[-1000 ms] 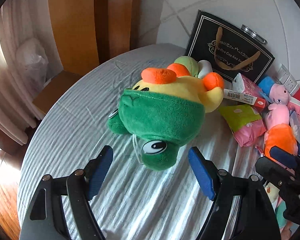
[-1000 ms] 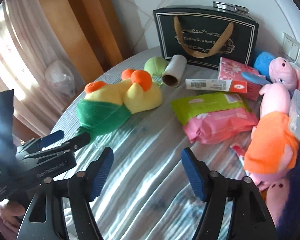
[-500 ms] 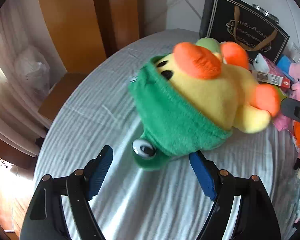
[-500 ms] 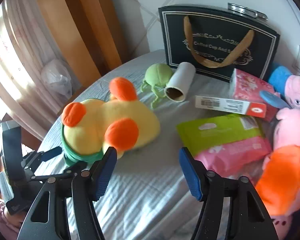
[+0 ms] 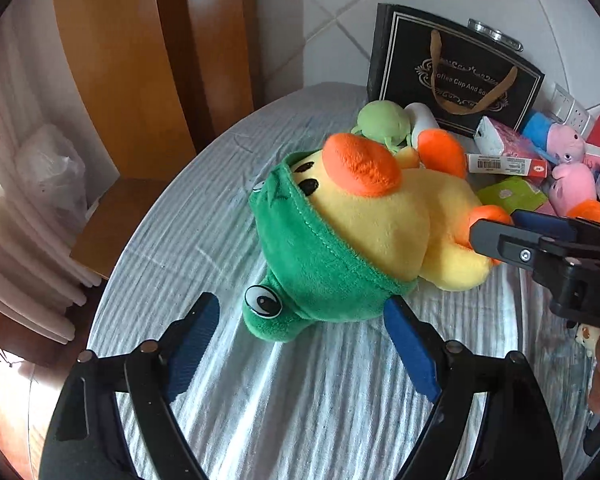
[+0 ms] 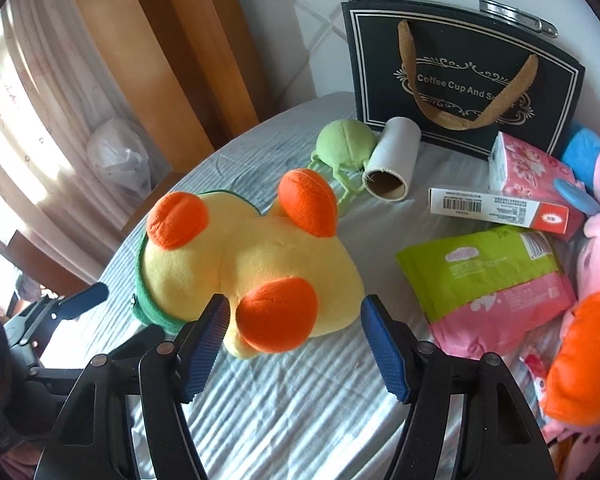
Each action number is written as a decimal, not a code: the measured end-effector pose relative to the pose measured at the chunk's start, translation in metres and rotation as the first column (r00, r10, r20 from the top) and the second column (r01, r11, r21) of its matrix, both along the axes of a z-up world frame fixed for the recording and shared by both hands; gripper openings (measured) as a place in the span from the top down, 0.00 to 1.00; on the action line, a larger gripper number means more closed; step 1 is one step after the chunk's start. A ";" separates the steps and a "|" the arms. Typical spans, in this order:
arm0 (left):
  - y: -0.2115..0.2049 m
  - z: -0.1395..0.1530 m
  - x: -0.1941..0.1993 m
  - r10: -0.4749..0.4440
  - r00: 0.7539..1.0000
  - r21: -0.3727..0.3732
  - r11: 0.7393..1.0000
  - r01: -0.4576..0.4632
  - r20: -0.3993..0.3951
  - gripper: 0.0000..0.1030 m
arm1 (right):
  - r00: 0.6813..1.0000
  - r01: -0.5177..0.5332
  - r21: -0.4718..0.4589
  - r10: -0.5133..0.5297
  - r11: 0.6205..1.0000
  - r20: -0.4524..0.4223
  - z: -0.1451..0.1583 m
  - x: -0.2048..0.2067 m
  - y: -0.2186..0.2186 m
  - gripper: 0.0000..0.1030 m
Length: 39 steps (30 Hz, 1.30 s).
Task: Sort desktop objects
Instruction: 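Grasp the green and yellow duck plush with both grippers, then carry the duck plush with both grippers over the blue crate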
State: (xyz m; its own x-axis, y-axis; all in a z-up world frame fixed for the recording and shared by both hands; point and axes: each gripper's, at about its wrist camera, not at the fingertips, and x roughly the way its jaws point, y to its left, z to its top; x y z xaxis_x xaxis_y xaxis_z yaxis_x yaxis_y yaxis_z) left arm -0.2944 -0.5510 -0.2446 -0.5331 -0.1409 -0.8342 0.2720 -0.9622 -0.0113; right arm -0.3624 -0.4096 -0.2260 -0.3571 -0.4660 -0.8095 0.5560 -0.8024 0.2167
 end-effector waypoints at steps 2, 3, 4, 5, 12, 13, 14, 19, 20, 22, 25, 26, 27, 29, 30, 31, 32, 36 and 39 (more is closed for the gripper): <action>-0.001 -0.008 -0.006 0.006 1.000 0.013 1.000 -0.006 0.014 0.18 | 1.000 -0.002 0.009 0.002 1.000 -0.004 -0.002 0.001 -0.001 0.33; 0.000 -0.012 -0.010 0.006 1.000 0.012 1.000 -0.006 0.024 0.18 | 1.000 0.001 0.010 -0.001 1.000 -0.003 -0.004 0.000 -0.001 0.33; 0.003 -0.015 -0.012 0.003 0.999 0.008 1.000 -0.004 0.035 0.18 | 1.000 0.003 0.009 -0.003 1.000 0.001 -0.006 -0.001 -0.002 0.33; 0.004 -0.019 -0.013 -0.001 0.999 0.007 1.000 0.000 0.046 0.17 | 1.000 0.005 0.005 -0.005 1.000 0.005 -0.007 -0.003 -0.003 0.34; 0.004 -0.024 -0.016 -0.026 1.000 0.025 0.999 0.026 0.004 0.29 | 0.998 -0.025 0.030 0.027 0.999 -0.059 -0.008 -0.005 -0.016 0.68; 0.006 -0.024 -0.016 -0.030 1.000 0.026 0.999 0.030 0.004 0.34 | 0.997 -0.026 0.046 0.029 0.999 -0.071 -0.007 -0.004 -0.018 0.68; 0.007 -0.022 -0.014 -0.031 1.000 0.025 0.999 0.031 -0.003 0.40 | 0.996 -0.032 0.062 0.037 0.998 -0.082 -0.006 -0.002 -0.020 0.70; 0.019 -0.002 -0.003 -0.045 0.998 0.003 0.999 0.045 -0.052 0.50 | 0.990 -0.023 0.056 0.030 0.998 -0.139 0.010 0.011 -0.010 0.73; 0.022 0.005 0.000 -0.050 0.997 -0.009 0.999 0.050 -0.066 0.50 | 0.988 -0.022 0.051 0.029 0.998 -0.154 0.015 0.014 -0.007 0.73; 0.028 0.022 0.007 -0.053 0.994 -0.018 0.999 0.051 -0.099 0.50 | 0.981 -0.024 0.042 0.032 0.999 -0.190 0.032 0.023 0.001 0.73; 0.039 0.052 0.024 -0.061 0.986 -0.026 0.998 0.058 -0.155 0.51 | 0.971 -0.017 0.020 0.021 1.000 -0.236 0.058 0.039 0.013 0.73; 0.045 0.064 0.031 -0.067 0.982 -0.038 0.997 0.061 -0.174 0.51 | 0.967 -0.014 0.013 0.017 1.000 -0.254 0.068 0.046 0.019 0.73; 0.051 0.074 0.037 -0.073 0.979 -0.045 0.997 0.066 -0.191 0.51 | 0.963 -0.010 0.006 0.011 1.000 -0.270 0.079 0.054 0.024 0.73; 0.065 0.096 0.052 -0.086 0.970 -0.055 0.996 0.075 -0.226 0.51 | 0.953 0.004 -0.010 -0.007 1.000 -0.304 0.101 0.071 0.037 0.73; 0.073 0.106 0.059 -0.093 0.966 -0.059 0.995 0.081 -0.242 0.51 | 0.948 0.011 -0.018 -0.016 1.000 -0.317 0.110 0.078 0.043 0.73; 0.081 0.117 0.067 -0.100 0.961 -0.064 0.994 0.086 -0.257 0.51 | 0.943 0.019 -0.029 -0.028 0.999 -0.332 0.122 0.088 0.052 0.73; 0.090 0.126 0.076 -0.106 0.956 -0.068 0.994 0.091 -0.273 0.51 | 0.937 0.027 -0.037 -0.038 0.999 -0.348 0.133 0.098 0.061 0.73; 0.132 0.165 0.110 -0.129 0.933 -0.082 0.991 0.107 -0.337 0.51 | 0.909 0.049 -0.051 -0.065 0.998 -0.412 0.172 0.135 0.096 0.73; 0.166 0.186 0.134 -0.138 0.916 -0.098 0.989 0.108 -0.376 0.50 | 0.887 0.056 -0.071 -0.082 0.996 -0.455 0.200 0.165 0.130 0.73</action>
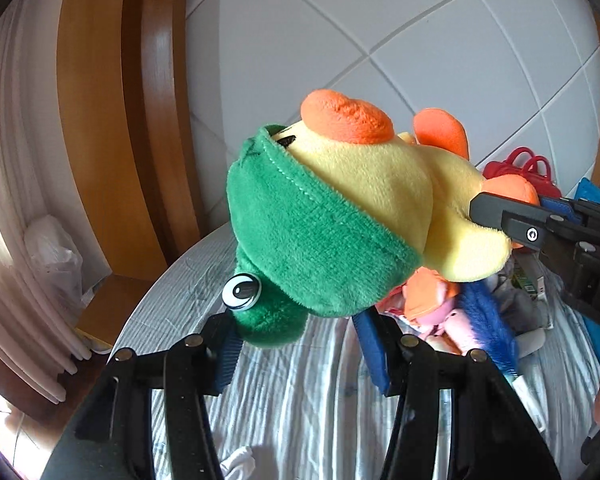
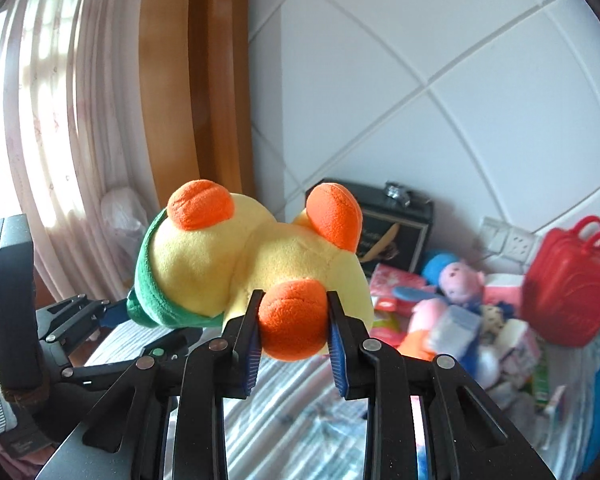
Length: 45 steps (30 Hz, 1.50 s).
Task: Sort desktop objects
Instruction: 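Carry the duck plush with both grippers over the blue crate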
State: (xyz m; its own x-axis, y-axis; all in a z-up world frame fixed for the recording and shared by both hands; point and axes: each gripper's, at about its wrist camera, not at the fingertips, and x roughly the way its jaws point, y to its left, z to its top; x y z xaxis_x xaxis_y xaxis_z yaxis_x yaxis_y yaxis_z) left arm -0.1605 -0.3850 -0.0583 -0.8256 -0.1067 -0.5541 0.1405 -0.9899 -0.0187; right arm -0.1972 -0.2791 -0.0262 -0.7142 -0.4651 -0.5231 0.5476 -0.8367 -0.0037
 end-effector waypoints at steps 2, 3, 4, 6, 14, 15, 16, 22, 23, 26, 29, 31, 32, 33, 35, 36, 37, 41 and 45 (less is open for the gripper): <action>0.024 0.011 0.015 -0.004 1.000 -0.007 1.000 0.003 -0.022 0.51 | 1.000 0.003 -0.005 -0.003 1.000 -0.024 0.012 0.016 0.021 0.73; 0.038 0.017 0.023 -0.009 0.999 -0.010 1.000 0.009 -0.033 0.51 | 0.999 0.006 -0.007 -0.006 1.000 -0.035 0.019 0.026 0.033 0.73; 0.049 0.021 0.030 -0.017 0.999 -0.012 1.000 0.017 -0.041 0.51 | 0.999 0.010 -0.008 -0.010 1.000 -0.045 0.024 0.035 0.044 0.73; 0.073 0.028 0.041 -0.041 0.998 -0.013 0.999 0.041 -0.054 0.50 | 0.998 0.028 -0.007 -0.028 1.000 -0.063 0.033 0.053 0.069 0.73; 0.164 0.058 0.072 -0.241 0.962 -0.043 0.970 0.238 -0.128 0.51 | 0.970 0.204 -0.020 -0.205 0.979 -0.127 0.064 0.117 0.170 0.73; 0.175 0.061 0.076 -0.264 0.955 -0.045 0.965 0.260 -0.138 0.51 | 0.964 0.230 -0.018 -0.230 0.973 -0.131 0.068 0.124 0.180 0.73; 0.186 0.064 0.081 -0.284 0.948 -0.039 0.959 0.281 -0.147 0.51 | 0.958 0.252 -0.016 -0.252 0.968 -0.137 0.071 0.132 0.192 0.73; 0.268 0.089 0.102 -0.403 0.897 -0.051 0.915 0.401 -0.184 0.50 | 0.910 0.374 -0.032 -0.374 0.927 -0.178 0.094 0.178 0.269 0.73; 0.285 0.094 0.104 -0.418 0.887 -0.055 0.908 0.415 -0.196 0.50 | 0.901 0.389 -0.045 -0.391 0.920 -0.187 0.099 0.185 0.286 0.73; 0.341 0.104 0.109 -0.455 0.864 -0.067 0.890 0.452 -0.215 0.50 | 0.876 0.430 -0.055 -0.431 0.901 -0.216 0.109 0.200 0.330 0.73; 0.408 0.110 0.103 -0.485 0.844 -0.064 0.872 0.484 -0.230 0.50 | 0.853 0.466 -0.054 -0.464 0.883 -0.240 0.117 0.210 0.387 0.73; 0.460 0.114 0.103 -0.500 0.832 -0.068 0.864 0.499 -0.239 0.50 | 0.837 0.488 -0.057 -0.486 0.871 -0.251 0.119 0.214 0.438 0.73; 0.483 0.114 0.100 -0.503 0.830 -0.067 0.862 0.503 -0.242 0.51 | 0.832 0.495 -0.057 -0.492 0.867 -0.255 0.121 0.213 0.456 0.73; 0.509 0.114 0.102 -0.505 0.830 -0.061 0.860 0.506 -0.238 0.51 | 0.828 0.502 -0.056 -0.498 0.863 -0.257 0.121 0.213 0.480 0.73; 0.556 0.114 0.101 -0.519 0.827 -0.053 0.852 0.521 -0.218 0.50 | 0.824 0.516 -0.039 -0.508 0.856 -0.252 0.122 0.210 0.530 0.73; 0.580 0.117 0.101 -0.521 0.828 -0.051 0.851 0.523 -0.208 0.50 | 0.821 0.523 -0.029 -0.512 0.852 -0.253 0.123 0.209 0.548 0.73; 0.604 0.118 0.100 -0.519 0.831 -0.048 0.852 0.521 -0.199 0.50 | 0.819 0.527 -0.023 -0.515 0.850 -0.252 0.125 0.208 0.571 0.73; 0.667 0.118 0.086 -0.512 0.847 -0.041 0.858 0.512 -0.141 0.50 | 0.824 0.531 -0.011 -0.519 0.847 -0.228 0.127 0.195 0.642 0.73; 0.711 0.116 0.073 -0.504 0.858 -0.066 0.863 0.500 -0.093 0.50 | 0.829 0.531 -0.025 -0.525 0.847 -0.195 0.121 0.180 0.694 0.73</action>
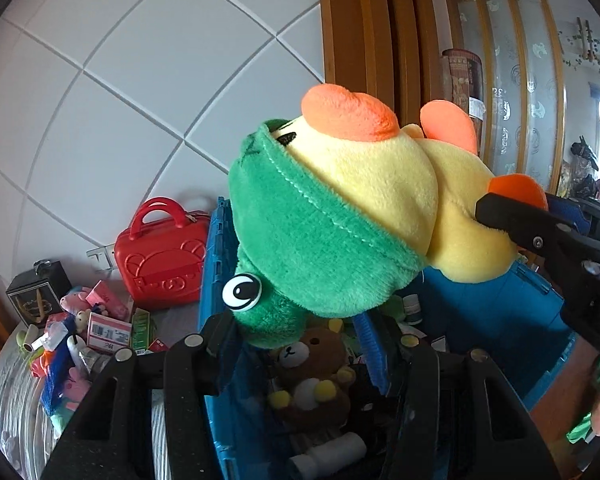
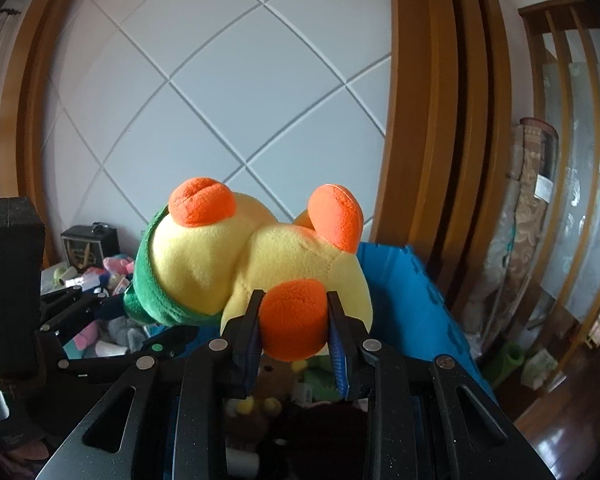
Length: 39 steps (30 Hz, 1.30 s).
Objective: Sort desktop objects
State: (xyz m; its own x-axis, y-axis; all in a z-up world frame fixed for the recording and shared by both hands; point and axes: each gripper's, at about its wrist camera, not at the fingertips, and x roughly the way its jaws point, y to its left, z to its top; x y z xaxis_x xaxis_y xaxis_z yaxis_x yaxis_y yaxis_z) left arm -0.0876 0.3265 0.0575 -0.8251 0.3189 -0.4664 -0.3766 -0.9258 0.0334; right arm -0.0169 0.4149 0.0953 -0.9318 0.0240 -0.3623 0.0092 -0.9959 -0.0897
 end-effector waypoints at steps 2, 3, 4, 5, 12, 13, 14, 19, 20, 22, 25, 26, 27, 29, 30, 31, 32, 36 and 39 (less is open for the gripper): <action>0.020 -0.003 -0.008 0.006 1.000 -0.019 1.000 -0.006 0.016 0.51 | 1.000 -0.002 -0.024 0.002 1.000 0.012 -0.007 -0.011 0.020 0.73; 0.025 -0.005 -0.012 0.009 1.000 -0.026 1.000 -0.009 0.024 0.51 | 1.000 -0.002 -0.033 0.003 0.999 0.019 -0.009 -0.015 0.028 0.73; 0.030 -0.007 -0.017 0.012 0.999 -0.034 0.999 -0.011 0.032 0.51 | 1.000 -0.003 -0.040 0.004 0.999 0.026 -0.012 -0.018 0.037 0.73; 0.036 -0.009 -0.020 0.014 0.999 -0.043 0.999 -0.013 0.040 0.51 | 0.999 -0.002 -0.045 0.003 0.999 0.032 -0.014 -0.020 0.044 0.73; 0.061 -0.020 -0.033 0.035 0.997 -0.076 0.997 -0.030 0.071 0.40 | 0.998 0.030 -0.065 -0.026 0.997 0.059 -0.027 -0.040 0.078 0.68; 0.062 -0.020 -0.033 0.045 0.996 -0.077 0.996 -0.039 0.073 0.38 | 0.998 0.038 -0.063 -0.034 0.997 0.058 -0.027 -0.041 0.081 0.68; 0.061 -0.020 -0.034 0.053 0.996 -0.074 0.996 -0.048 0.073 0.38 | 0.998 0.042 -0.067 -0.038 0.997 0.058 -0.028 -0.042 0.085 0.64; 0.050 -0.014 -0.029 0.094 0.994 -0.048 0.995 -0.092 0.057 0.21 | 0.999 0.043 -0.060 -0.041 0.997 0.030 -0.025 -0.039 0.090 0.26; 0.048 -0.014 -0.027 0.097 0.994 -0.046 0.994 -0.095 0.053 0.20 | 0.999 0.045 -0.051 -0.044 0.998 0.021 -0.024 -0.036 0.088 0.18; 0.042 -0.011 -0.021 0.104 0.994 -0.045 0.994 -0.102 0.043 0.17 | 0.999 0.053 -0.038 -0.053 0.998 0.005 -0.023 -0.032 0.086 0.04; 0.029 -0.006 -0.006 0.132 0.991 -0.034 0.991 -0.132 0.009 0.11 | 0.997 0.069 -0.026 -0.069 0.997 -0.017 -0.021 -0.023 0.078 0.00; 0.023 -0.004 -0.001 0.144 0.990 -0.027 0.989 -0.144 0.001 0.08 | 0.997 0.072 -0.024 -0.072 0.997 -0.017 -0.021 -0.020 0.076 0.00; 0.017 -0.002 0.004 0.156 0.988 -0.019 0.988 -0.156 -0.007 0.06 | 0.997 0.077 -0.022 -0.077 0.997 -0.015 -0.021 -0.017 0.073 0.00; 0.002 0.002 0.014 0.172 0.985 0.004 0.985 -0.172 -0.022 0.05 | 0.996 0.085 -0.025 -0.085 0.996 0.001 -0.022 -0.011 0.068 0.00; -0.005 0.003 0.019 0.179 0.983 0.013 0.984 -0.179 -0.028 0.05 | 0.996 0.085 -0.034 -0.085 0.996 0.019 -0.023 -0.009 0.067 0.00; -0.012 0.005 0.025 0.186 0.982 0.020 0.982 -0.186 -0.034 0.05 | 0.996 0.082 -0.048 -0.080 0.996 0.041 -0.024 -0.006 0.064 0.00; -0.017 0.006 0.029 0.192 0.981 0.025 0.981 -0.191 -0.040 0.05 | 0.995 0.082 -0.057 -0.079 0.995 0.056 -0.025 -0.003 0.062 0.00; -0.041 0.009 0.049 0.199 0.978 0.029 0.980 -0.198 -0.060 0.05 | 0.983 0.144 -0.049 -0.137 0.988 0.119 -0.031 0.013 0.047 0.00; -0.056 0.010 0.061 0.204 0.977 0.033 0.979 -0.202 -0.063 0.05 | 0.977 0.169 -0.039 -0.163 0.985 0.137 -0.034 0.026 0.033 0.00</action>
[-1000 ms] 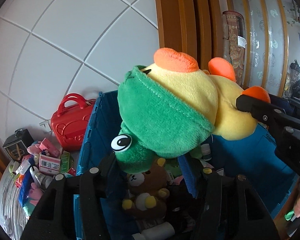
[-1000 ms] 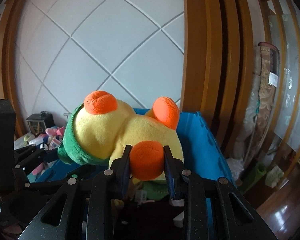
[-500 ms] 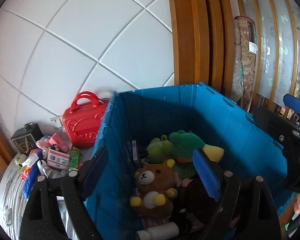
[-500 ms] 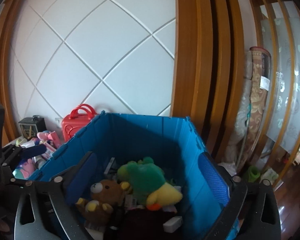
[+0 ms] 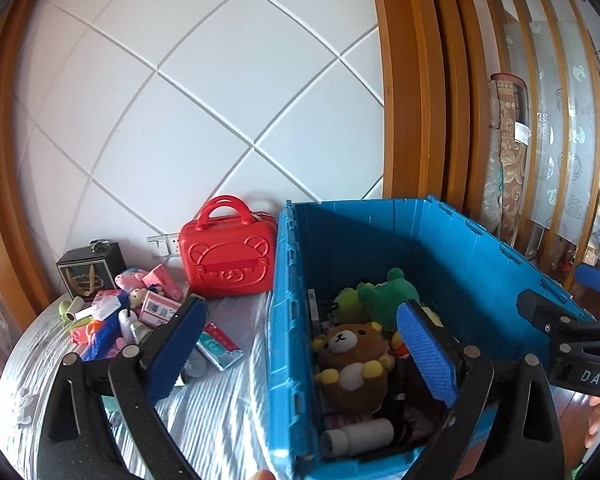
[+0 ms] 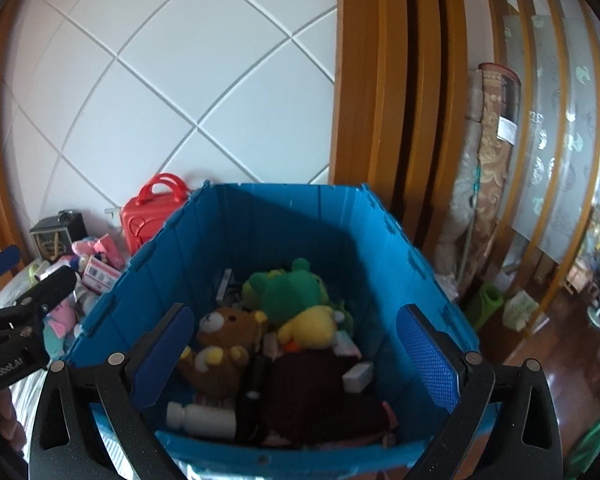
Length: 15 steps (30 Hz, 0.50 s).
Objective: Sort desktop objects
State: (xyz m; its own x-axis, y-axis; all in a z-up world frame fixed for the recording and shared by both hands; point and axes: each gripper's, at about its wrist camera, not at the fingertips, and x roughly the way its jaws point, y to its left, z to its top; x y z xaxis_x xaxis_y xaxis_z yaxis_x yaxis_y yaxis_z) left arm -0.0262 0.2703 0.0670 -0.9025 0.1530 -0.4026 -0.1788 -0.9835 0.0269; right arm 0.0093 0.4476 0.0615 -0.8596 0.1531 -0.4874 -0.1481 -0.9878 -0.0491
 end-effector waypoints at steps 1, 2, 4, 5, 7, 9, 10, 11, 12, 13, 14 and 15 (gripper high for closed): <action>-0.006 0.000 0.004 0.001 1.000 0.003 1.000 -0.001 0.001 0.05 | 1.000 0.005 0.007 -0.005 1.000 0.005 0.000 0.004 -0.006 0.00; -0.012 0.001 0.008 -0.006 1.000 0.010 1.000 0.006 0.001 0.05 | 1.000 0.011 0.016 -0.011 1.000 0.010 0.000 0.008 -0.011 0.00; -0.023 0.001 0.016 -0.021 1.000 0.025 0.999 0.021 0.004 0.05 | 1.000 0.030 0.040 -0.031 0.999 0.007 0.000 0.015 -0.023 0.00; -0.027 0.001 0.019 -0.026 1.000 0.027 0.999 0.026 0.007 0.05 | 0.999 0.040 0.049 -0.040 0.998 0.006 0.000 0.019 -0.028 0.00; -0.034 0.001 0.024 -0.038 0.999 0.022 0.999 0.038 0.010 0.05 | 0.999 0.052 0.054 -0.052 0.997 0.008 -0.001 0.026 -0.037 0.00; -0.042 0.001 0.032 -0.046 0.999 0.013 0.999 0.045 0.006 0.05 | 0.998 0.058 0.051 -0.058 0.997 0.004 0.000 0.033 -0.045 0.00; -0.044 0.001 0.036 -0.042 0.999 0.010 0.999 0.042 0.002 0.05 | 0.998 0.063 0.051 -0.064 0.997 0.004 0.000 0.035 -0.048 0.00; -0.048 0.002 0.039 -0.040 0.999 0.013 0.999 0.040 -0.002 0.05 | 0.998 0.069 0.051 -0.069 0.996 0.000 0.001 0.038 -0.051 0.00; -0.052 0.003 0.041 -0.041 0.999 0.020 0.999 0.041 -0.004 0.05 | 0.997 0.072 0.052 -0.072 0.996 -0.004 0.002 0.041 -0.055 0.00; -0.055 0.003 0.043 -0.041 0.999 0.024 0.999 0.041 -0.004 0.05 | 0.997 0.073 0.052 -0.073 0.996 -0.005 0.002 0.043 -0.057 0.00; -0.058 0.004 0.045 -0.040 0.999 0.026 0.999 0.040 -0.003 0.05 | 0.997 0.073 0.052 -0.073 0.996 -0.008 0.003 0.046 -0.060 0.00; -0.060 0.004 0.046 -0.039 0.999 0.026 0.999 0.039 -0.003 0.05 | 0.997 0.075 0.055 -0.075 0.996 -0.012 0.003 0.050 -0.063 0.00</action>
State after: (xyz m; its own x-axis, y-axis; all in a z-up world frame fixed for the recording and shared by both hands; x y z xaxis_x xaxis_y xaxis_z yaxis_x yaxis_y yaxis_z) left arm 0.0197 0.2104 0.0712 -0.8965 0.1986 -0.3960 -0.2171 -0.9761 0.0020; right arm 0.0594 0.3851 0.0647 -0.8494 0.2440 -0.4679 -0.2224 -0.9696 -0.1018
